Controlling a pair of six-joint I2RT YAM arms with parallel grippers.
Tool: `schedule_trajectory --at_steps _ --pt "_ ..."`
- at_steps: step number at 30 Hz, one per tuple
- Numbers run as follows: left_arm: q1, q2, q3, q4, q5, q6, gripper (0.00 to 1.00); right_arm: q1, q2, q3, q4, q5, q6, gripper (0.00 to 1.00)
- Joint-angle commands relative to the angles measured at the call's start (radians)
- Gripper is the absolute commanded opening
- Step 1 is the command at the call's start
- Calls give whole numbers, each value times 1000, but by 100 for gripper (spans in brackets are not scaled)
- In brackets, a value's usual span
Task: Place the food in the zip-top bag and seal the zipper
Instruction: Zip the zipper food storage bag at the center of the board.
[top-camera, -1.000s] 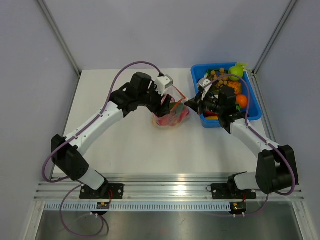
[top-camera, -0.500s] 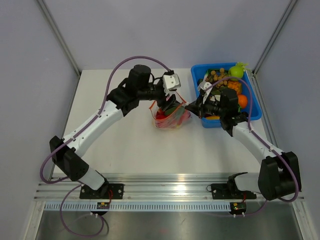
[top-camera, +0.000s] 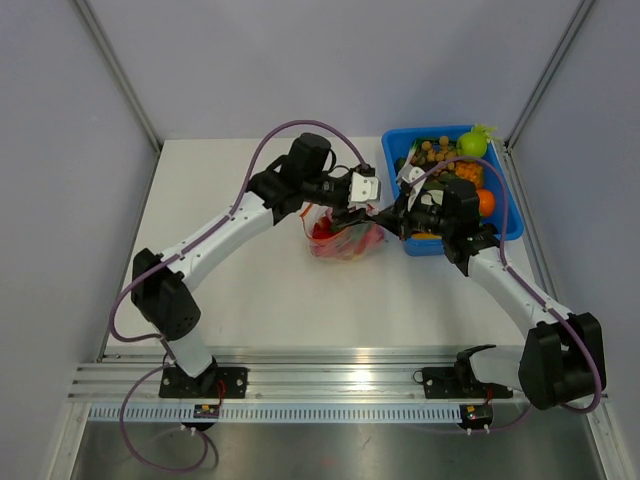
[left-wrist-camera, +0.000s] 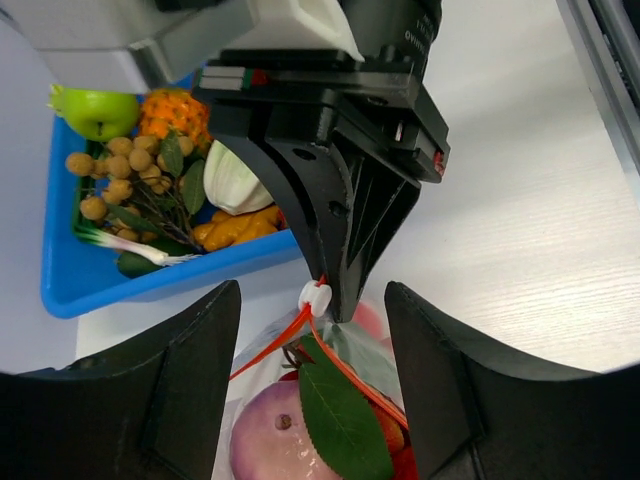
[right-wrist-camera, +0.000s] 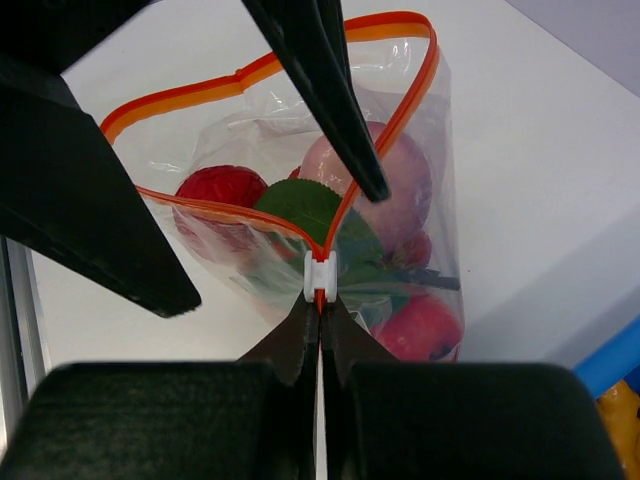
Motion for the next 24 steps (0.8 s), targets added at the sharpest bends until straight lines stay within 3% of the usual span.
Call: schedule_trajectory --at_steps 1,7,15,24 --pt "-19 36 60 -47 41 73 62 0 -42 -1 30 -32 -19 0" --pt "-22 70 80 -78 39 70 58 0 -48 2 14 -35 -29 0" --pt "-21 96 114 -134 36 73 41 2 -48 5 4 -31 -39 0" --pt "-21 108 125 -191 36 76 29 0 -50 7 -1 -20 -45 0"
